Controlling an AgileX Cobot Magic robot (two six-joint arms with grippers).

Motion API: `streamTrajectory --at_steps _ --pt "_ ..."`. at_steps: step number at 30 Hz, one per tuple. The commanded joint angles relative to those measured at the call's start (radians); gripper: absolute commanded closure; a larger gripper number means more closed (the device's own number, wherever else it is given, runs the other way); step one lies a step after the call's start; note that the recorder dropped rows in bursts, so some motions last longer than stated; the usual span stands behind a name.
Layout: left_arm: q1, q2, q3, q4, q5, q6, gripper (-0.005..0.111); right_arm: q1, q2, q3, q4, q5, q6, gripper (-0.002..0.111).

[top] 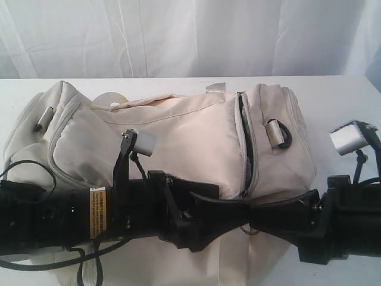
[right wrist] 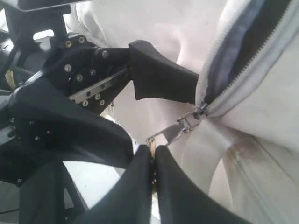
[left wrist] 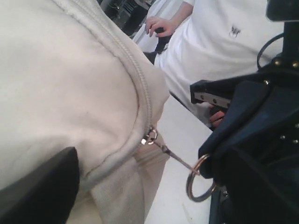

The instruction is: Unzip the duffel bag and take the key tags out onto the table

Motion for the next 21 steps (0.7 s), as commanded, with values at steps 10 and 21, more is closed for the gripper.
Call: streamTrajectory --at_steps 10,21 --pt "0.002 -0.004 -0.002 0.078 -0.052 -0.211 0.048 0.000 -0.008 -0.003 0.092 -0.047 0.003 0.108" --pt "0.002 -0.004 -0.002 0.083 -0.052 -0.283 0.048 0.000 -0.008 -0.003 0.124 -0.066 0.007 0.108"
